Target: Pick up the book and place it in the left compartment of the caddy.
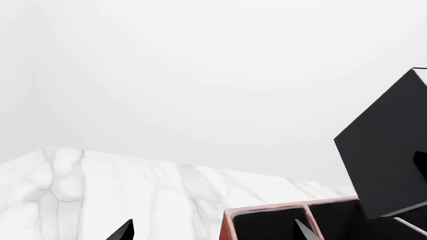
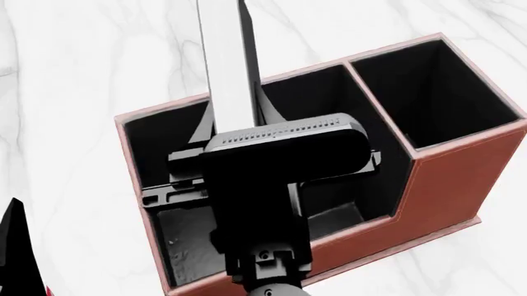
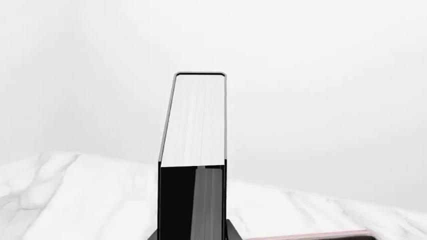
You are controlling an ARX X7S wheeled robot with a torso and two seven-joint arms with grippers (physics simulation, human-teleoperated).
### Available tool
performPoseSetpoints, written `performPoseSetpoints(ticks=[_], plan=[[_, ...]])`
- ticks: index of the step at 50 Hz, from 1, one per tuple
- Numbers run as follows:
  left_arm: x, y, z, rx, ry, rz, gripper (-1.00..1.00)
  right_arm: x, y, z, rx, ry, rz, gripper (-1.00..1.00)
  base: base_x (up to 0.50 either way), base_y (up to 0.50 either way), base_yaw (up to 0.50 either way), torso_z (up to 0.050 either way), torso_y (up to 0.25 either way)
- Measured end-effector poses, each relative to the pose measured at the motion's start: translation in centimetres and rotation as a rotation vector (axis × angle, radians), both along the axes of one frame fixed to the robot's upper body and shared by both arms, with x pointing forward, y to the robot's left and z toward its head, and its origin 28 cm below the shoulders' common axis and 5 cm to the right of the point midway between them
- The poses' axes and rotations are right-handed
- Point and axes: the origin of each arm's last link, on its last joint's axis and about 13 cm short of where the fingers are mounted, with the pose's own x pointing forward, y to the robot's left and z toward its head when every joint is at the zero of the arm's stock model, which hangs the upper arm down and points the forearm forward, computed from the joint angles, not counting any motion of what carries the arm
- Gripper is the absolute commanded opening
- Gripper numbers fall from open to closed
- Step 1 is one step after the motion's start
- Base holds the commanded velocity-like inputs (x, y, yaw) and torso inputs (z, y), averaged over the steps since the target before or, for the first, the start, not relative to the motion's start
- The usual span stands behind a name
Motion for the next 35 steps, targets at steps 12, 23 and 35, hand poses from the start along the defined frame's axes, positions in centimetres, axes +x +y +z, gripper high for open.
performPoseSetpoints(ticks=[12,23,35], plan=[[0.0,0.0,-0.1,0.001,0.001,-0.001,1.0,-0.5,0.3,0.2,0.009,0.052,0.057,-1.0,0.0,0.0,0.0,0.0,0.002],[0.0,0.0,-0.1,0.002,0.001,-0.001,1.0,-0.8,0.3,0.3,0.012,0.118,0.08,-1.0,0.0,0.0,0.0,0.001,0.001],[0.0,0.0,0.0,0.001,0.0,-0.001,1.0,-1.2,0.5,1.1,0.042,0.264,0.076,-1.0,0.0,0.0,0.0,0.0,0.002]])
